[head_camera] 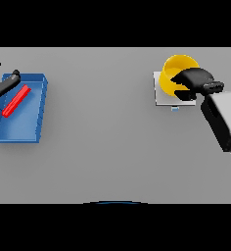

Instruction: Pick up the red beaker and tilt it to pour out 1 green nut into yellow bowl. Pick up the yellow bowl and place it on the metallic measuring scale.

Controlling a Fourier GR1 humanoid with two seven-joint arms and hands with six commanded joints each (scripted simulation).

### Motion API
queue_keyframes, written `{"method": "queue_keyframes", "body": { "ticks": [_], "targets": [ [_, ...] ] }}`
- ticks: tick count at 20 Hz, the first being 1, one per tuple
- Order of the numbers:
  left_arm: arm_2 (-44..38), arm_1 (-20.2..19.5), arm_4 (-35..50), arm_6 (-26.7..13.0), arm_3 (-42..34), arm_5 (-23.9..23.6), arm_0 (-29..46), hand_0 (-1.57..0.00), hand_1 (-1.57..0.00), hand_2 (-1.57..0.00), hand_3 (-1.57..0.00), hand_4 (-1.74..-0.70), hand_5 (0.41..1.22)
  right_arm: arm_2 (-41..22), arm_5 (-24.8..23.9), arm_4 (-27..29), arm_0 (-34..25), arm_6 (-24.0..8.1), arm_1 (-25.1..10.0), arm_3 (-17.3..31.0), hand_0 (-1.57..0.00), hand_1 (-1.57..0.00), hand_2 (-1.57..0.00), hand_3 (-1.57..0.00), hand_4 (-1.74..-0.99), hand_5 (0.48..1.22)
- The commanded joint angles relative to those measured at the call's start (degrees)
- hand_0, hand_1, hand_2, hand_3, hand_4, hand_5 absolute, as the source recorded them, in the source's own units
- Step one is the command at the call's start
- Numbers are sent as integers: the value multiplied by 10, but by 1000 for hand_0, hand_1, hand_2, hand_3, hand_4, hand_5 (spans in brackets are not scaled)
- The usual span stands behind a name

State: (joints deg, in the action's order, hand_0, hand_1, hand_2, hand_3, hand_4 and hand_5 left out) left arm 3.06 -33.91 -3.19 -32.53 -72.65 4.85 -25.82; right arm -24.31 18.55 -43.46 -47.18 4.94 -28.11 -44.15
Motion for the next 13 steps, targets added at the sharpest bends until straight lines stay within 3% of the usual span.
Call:
{"method": "queue_keyframes", "body": {
  "ticks": [1,3,6,13],
  "targets": [
    [1,1,2,0,0,3,-3,1,1,1,1,-835,768,3,3,5,2,0,3,0,-946,-811,-708,-576,-1535,965],
    [-3,4,6,7,4,1,-2,1,1,1,1,-840,764,7,12,12,3,0,3,2,-605,-556,-470,-391,-1496,890],
    [1,5,-1,11,8,0,-6,1,1,1,1,-832,749,5,10,9,-1,8,3,14,-309,-304,-240,-206,-1461,833],
    [2,4,-2,8,9,0,-8,1,1,1,1,-833,760,-6,37,3,-3,-3,-3,7,-64,-63,-50,-42,-1390,779]
  ]
}}
